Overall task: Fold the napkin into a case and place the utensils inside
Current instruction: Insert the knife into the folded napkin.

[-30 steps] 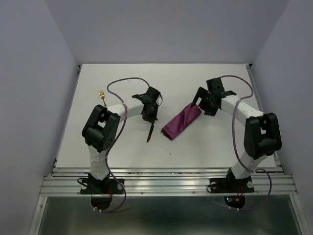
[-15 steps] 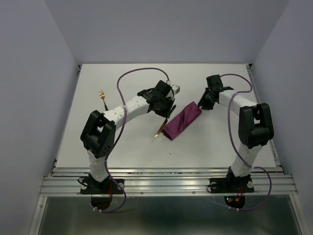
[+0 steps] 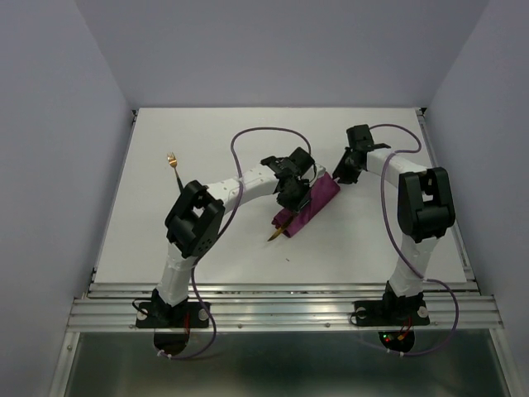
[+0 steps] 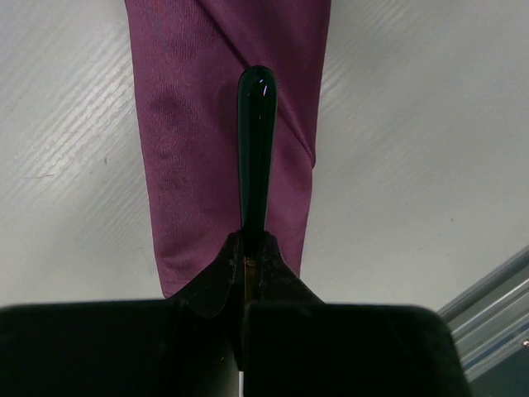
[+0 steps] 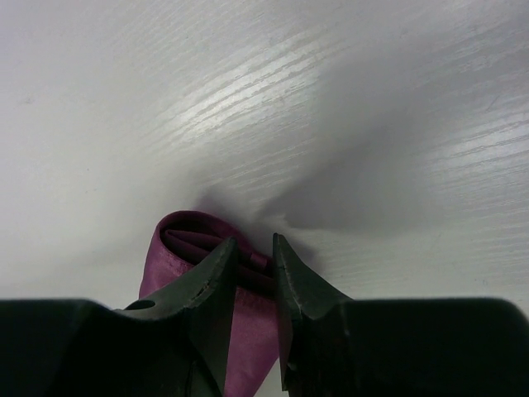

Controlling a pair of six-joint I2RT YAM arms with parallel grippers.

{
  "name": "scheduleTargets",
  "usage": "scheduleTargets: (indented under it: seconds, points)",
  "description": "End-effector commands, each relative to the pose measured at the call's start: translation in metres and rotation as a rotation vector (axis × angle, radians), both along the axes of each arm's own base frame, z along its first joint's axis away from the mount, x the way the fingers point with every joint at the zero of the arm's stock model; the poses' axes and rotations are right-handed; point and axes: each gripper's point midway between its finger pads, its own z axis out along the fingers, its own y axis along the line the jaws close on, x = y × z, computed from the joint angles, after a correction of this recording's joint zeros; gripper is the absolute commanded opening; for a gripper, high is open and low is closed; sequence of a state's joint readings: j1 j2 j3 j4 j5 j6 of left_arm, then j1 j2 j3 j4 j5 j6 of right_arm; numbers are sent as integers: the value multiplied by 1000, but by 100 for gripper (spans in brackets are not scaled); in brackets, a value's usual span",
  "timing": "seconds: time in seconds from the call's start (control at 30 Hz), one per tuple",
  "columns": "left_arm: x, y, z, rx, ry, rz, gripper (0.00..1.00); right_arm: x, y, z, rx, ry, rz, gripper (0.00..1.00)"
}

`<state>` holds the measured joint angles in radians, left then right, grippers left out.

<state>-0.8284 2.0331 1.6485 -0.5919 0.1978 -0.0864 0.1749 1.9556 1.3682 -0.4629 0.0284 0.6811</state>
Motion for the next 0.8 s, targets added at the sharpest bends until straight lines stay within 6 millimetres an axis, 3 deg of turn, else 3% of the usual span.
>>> scheduleTargets:
  seconds: [0.0, 0.27, 0.47, 0.77]
  points:
    - [4, 2, 6, 18, -5, -10, 0, 17, 8, 15, 51, -53, 23, 29]
    - [2, 8, -17, 80, 28, -12, 0, 15, 18, 4, 95, -32, 58, 28]
    - [2, 6, -17, 77, 35, -9, 0, 13, 29, 1, 105, -26, 90, 28]
    - [2, -2, -21, 59, 67, 3, 0, 6, 29, -5, 112, -14, 87, 28]
